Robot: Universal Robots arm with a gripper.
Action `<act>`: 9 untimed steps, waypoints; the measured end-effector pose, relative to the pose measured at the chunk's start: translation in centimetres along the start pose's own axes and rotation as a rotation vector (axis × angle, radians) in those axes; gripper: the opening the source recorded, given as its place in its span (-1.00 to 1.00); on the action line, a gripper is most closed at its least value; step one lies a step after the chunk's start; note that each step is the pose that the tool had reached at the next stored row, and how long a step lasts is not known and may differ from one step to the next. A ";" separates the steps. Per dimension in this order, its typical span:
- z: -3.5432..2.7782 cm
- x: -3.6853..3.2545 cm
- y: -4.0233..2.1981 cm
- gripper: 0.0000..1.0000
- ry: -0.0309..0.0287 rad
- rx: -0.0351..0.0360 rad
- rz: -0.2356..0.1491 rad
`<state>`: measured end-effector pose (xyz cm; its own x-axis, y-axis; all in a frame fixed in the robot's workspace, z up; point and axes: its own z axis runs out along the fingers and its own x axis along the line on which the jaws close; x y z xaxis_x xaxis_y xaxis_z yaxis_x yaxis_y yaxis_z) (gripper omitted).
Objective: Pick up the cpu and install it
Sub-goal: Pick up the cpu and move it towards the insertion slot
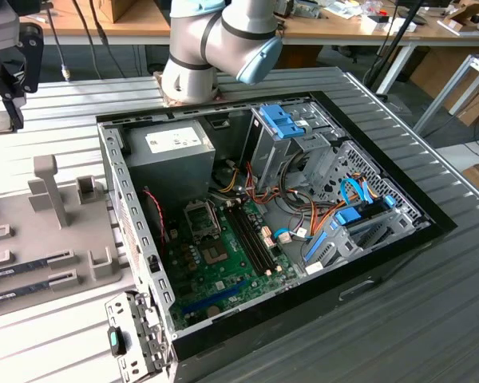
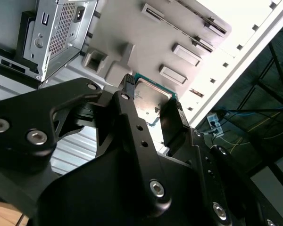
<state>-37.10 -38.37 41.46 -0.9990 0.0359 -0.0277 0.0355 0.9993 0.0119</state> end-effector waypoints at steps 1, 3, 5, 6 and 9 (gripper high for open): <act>0.00 -0.04 0.00 -0.06 0.0000 0.0000 0.000; 0.02 -0.13 0.00 -0.06 0.0000 0.0001 0.000; 0.04 -0.24 0.01 -0.06 0.0000 0.0000 0.000; 0.05 -0.30 0.01 -0.06 0.0000 0.0000 0.000; 0.07 -0.45 0.02 -0.06 0.0001 0.0001 0.000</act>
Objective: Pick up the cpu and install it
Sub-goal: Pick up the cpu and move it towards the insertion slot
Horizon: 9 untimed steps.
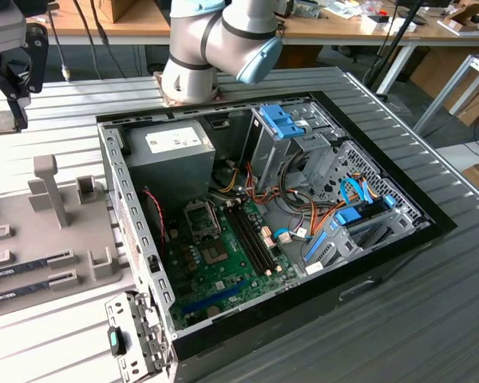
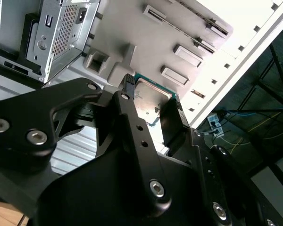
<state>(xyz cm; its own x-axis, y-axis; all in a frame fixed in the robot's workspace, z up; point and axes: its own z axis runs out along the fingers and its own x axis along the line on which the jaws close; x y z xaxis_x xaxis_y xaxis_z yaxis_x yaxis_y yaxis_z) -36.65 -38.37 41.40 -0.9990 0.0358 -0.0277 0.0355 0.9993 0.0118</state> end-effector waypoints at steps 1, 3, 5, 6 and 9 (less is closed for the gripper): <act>0.03 -0.13 0.00 -0.06 -0.0001 -0.0001 0.000; 0.05 -0.24 0.01 -0.06 -0.0001 -0.0001 0.000; 0.08 -0.38 0.01 -0.06 -0.0001 -0.0001 0.000; 0.08 -0.42 0.02 -0.06 0.0000 -0.0001 0.000; 0.11 -0.60 0.02 -0.06 -0.0001 -0.0001 0.000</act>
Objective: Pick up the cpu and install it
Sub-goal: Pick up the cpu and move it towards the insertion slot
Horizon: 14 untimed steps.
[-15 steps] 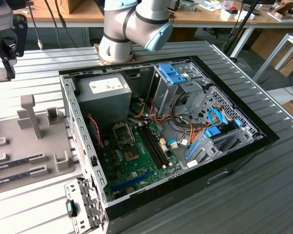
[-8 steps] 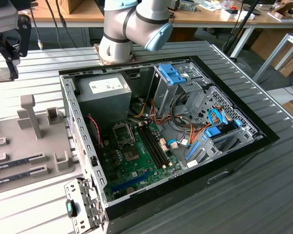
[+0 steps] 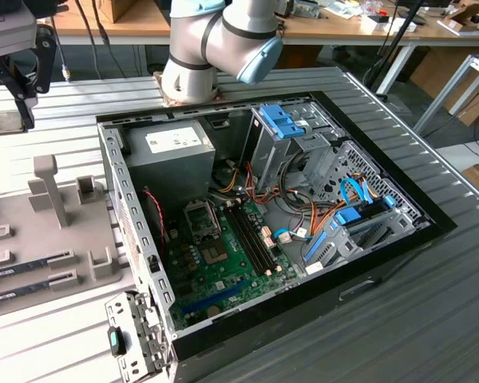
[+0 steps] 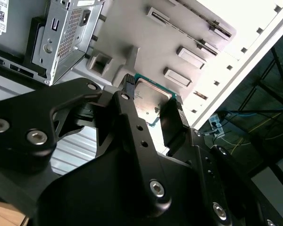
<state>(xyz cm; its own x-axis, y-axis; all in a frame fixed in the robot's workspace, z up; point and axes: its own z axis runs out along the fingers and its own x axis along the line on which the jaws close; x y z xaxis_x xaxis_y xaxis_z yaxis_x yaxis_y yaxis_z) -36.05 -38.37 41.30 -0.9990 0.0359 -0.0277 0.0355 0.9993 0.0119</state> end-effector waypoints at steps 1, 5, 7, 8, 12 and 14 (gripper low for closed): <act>0.01 -0.06 0.00 -0.06 0.0000 0.0000 0.000; 0.06 -0.38 0.01 -0.06 0.0000 0.0000 0.000; 0.08 -0.49 0.02 -0.06 0.0000 0.0000 0.000; 0.09 -0.53 0.02 -0.06 0.0000 0.0000 0.000; 0.14 -0.88 0.03 -0.06 0.0000 0.0001 0.000; 0.17 -1.00 0.04 -0.06 0.0000 0.0000 0.000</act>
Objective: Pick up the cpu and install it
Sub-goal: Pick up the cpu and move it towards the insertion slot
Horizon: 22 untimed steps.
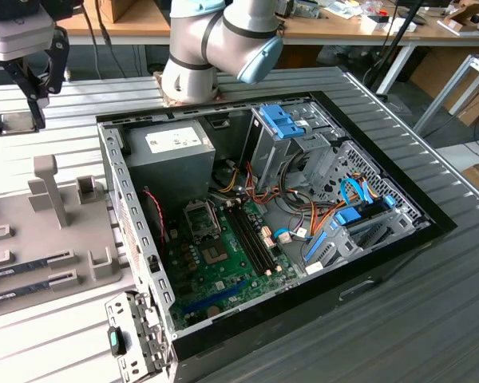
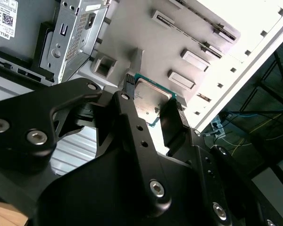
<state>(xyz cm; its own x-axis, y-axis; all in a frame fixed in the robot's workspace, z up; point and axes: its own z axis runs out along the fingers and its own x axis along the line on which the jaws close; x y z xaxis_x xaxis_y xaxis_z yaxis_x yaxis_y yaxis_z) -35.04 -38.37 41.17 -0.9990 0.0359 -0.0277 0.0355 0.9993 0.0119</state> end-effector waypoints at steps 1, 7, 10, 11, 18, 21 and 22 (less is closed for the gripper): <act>0.01 -0.05 0.00 -0.06 -0.0001 -0.0001 0.000; 0.10 -0.52 0.02 -0.06 -0.0001 0.0000 0.000; 0.14 -0.71 0.02 -0.06 -0.0001 -0.0001 0.000; 0.15 -0.82 0.03 -0.06 0.0000 0.0000 0.000; 0.27 -1.43 0.05 -0.06 0.0000 0.0000 0.000; 0.32 -1.67 0.06 -0.06 -0.0001 0.0000 0.000; 0.34 -1.76 0.06 -0.06 -0.0001 -0.0001 0.000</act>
<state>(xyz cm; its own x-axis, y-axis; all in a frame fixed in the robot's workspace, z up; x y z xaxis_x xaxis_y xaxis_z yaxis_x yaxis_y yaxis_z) -33.27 -38.37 40.88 -0.9990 0.0358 -0.0278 0.0355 0.9993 0.0119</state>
